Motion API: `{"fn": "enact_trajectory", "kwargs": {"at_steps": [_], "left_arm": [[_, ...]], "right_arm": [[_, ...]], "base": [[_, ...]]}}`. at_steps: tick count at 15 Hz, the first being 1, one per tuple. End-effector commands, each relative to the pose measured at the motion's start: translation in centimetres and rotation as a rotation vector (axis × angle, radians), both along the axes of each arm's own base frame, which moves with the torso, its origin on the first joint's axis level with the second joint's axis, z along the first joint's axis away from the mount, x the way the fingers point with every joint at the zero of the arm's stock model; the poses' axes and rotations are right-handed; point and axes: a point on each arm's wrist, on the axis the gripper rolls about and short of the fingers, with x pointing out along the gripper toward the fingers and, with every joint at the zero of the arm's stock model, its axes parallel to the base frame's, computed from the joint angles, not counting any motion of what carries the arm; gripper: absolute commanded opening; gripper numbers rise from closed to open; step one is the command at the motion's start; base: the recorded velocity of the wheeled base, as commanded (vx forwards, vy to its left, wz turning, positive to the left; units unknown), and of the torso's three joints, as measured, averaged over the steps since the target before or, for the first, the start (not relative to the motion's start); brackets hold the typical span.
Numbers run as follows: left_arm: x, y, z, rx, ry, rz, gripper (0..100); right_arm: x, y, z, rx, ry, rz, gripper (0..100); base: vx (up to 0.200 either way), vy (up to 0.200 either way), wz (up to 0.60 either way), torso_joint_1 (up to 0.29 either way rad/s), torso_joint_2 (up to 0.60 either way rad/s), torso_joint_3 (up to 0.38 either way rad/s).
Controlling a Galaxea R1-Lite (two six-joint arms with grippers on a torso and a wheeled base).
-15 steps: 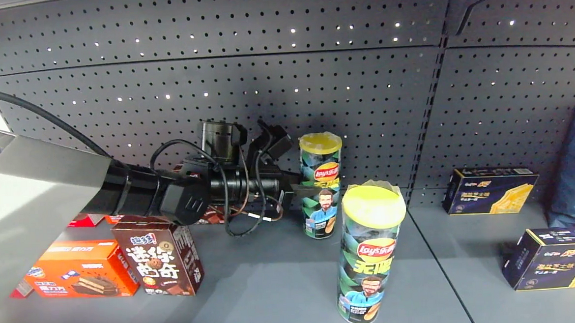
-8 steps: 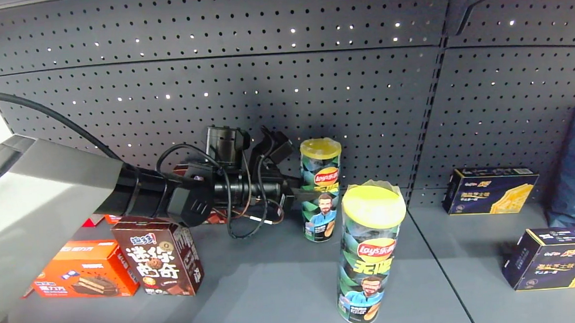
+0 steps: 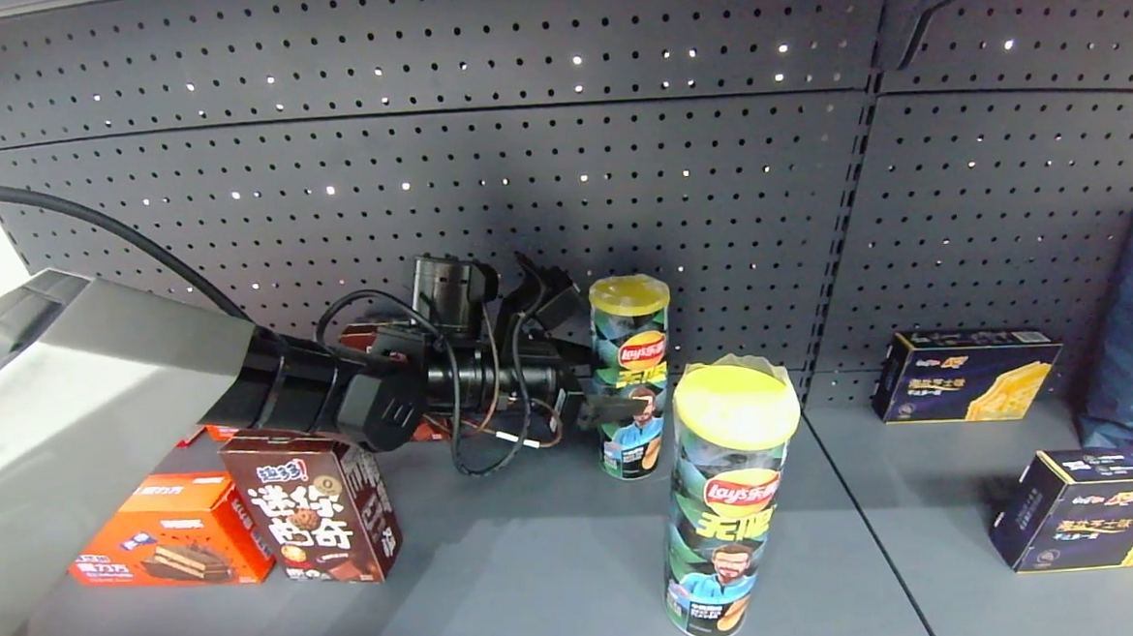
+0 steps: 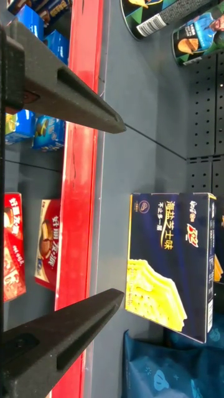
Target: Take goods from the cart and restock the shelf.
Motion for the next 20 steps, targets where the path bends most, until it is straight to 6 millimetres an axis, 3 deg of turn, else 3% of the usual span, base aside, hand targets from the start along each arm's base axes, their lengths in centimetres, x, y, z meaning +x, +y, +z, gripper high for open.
{"fn": "enact_trajectory", "kwargs": {"at_steps": [1, 3, 7, 9, 12, 20], "left_arm": [[0.0, 0.1, 0.0, -0.001, -0.003, 0.003, 100], [-0.3, 0.6, -0.3, -0.004, -0.011, 0.009, 100], [-2.2, 2.4, 1.3, 0.015, -0.037, 0.083, 100], [-2.4, 2.4, 1.7, 0.044, -0.060, 0.162, 100], [-3.1, 2.0, 0.6, 0.089, -0.040, 0.198, 100], [-2.8, 1.6, 0.1, 0.138, -0.049, 0.295, 100]], "right_arm": [[0.0, 0.0, 0.0, 0.000, 0.001, 0.001, 100], [0.0, 0.0, 0.0, 0.001, 0.001, 0.000, 100], [0.0, 0.0, 0.0, 0.001, 0.001, 0.000, 100], [0.0, 0.0, 0.0, 0.000, 0.001, 0.000, 100], [0.0, 0.0, 0.0, 0.001, 0.001, 0.001, 100], [0.0, 0.0, 0.0, 0.000, 0.001, 0.000, 100]], "base": [[0.000, 0.000, 0.00, 0.000, 0.00, 0.000], [0.000, 0.000, 0.00, 0.000, 0.00, 0.000], [0.000, 0.000, 0.00, 0.000, 0.00, 0.000], [0.000, 0.000, 0.00, 0.000, 0.00, 0.000], [0.000, 0.000, 0.00, 0.000, 0.00, 0.000], [0.000, 0.000, 0.00, 0.000, 0.00, 0.000]]}}
